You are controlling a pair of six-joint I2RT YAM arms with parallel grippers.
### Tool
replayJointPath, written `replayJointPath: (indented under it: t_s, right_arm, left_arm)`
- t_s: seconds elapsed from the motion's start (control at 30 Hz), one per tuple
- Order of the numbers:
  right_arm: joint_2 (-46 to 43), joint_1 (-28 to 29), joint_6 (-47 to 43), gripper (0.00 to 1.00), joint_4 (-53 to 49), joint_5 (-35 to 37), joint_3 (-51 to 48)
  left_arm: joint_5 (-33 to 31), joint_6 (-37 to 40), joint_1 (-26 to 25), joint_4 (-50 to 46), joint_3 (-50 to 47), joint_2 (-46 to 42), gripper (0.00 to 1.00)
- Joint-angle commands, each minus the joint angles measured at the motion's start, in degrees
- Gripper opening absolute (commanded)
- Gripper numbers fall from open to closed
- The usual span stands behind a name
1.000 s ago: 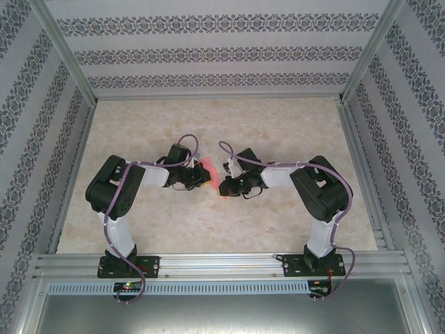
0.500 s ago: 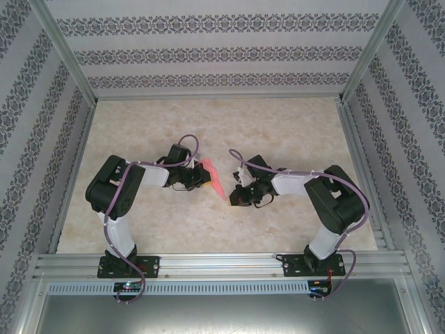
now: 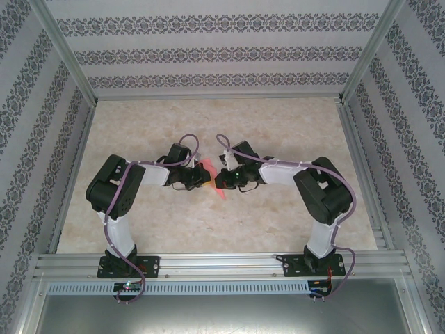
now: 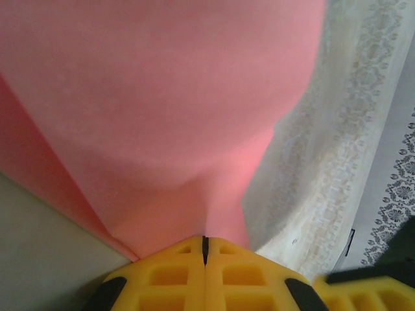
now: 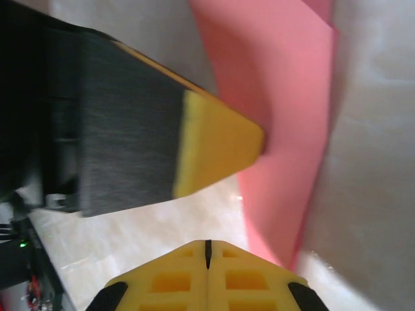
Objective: Fold a paper plane with a square sheet of paper (pick it up from the middle)
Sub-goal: Fold the wing for the fifth time at the center of the table.
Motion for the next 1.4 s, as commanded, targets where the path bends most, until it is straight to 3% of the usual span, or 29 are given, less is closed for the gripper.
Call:
replayJointPath:
  t_s: [0.0, 0.2, 0.37, 0.53, 1.03, 1.37]
  right_arm:
    - [2.1, -0.3, 0.1, 0.0, -0.3, 1.6, 1.0]
    - [5.3, -0.2, -1.3, 0.0, -3.7, 2.5, 1.7]
    - [6.0, -0.2, -3.5, 0.0, -7.8, 4.4, 1.5]
    - [6.6, -0.4, -4.4, 0.0, -9.3, 4.8, 1.7]
    - [7.5, -0.2, -4.6, 0.0, -9.8, 4.5, 1.7]
    - [7.4, -0.2, -7.5, 0.0, -15.6, 4.9, 0.2]
  left_arm:
    - [-3.2, 2.0, 0.4, -4.9, 0.7, 2.6, 0.0]
    - [-0.8, 3.3, 0.3, -4.2, 2.9, 1.2, 0.0]
    - [-6.9, 10.2, 0.6, -10.4, 6.9, -2.8, 0.14]
    - [-9.2, 12.4, 1.2, -8.2, 7.0, -3.6, 0.21]
    - [-7.8, 12.5, 3.6, -6.0, 7.4, 2.0, 0.21]
    - [-9.7, 14.1, 6.1, -10.1, 9.2, 4.1, 0.2]
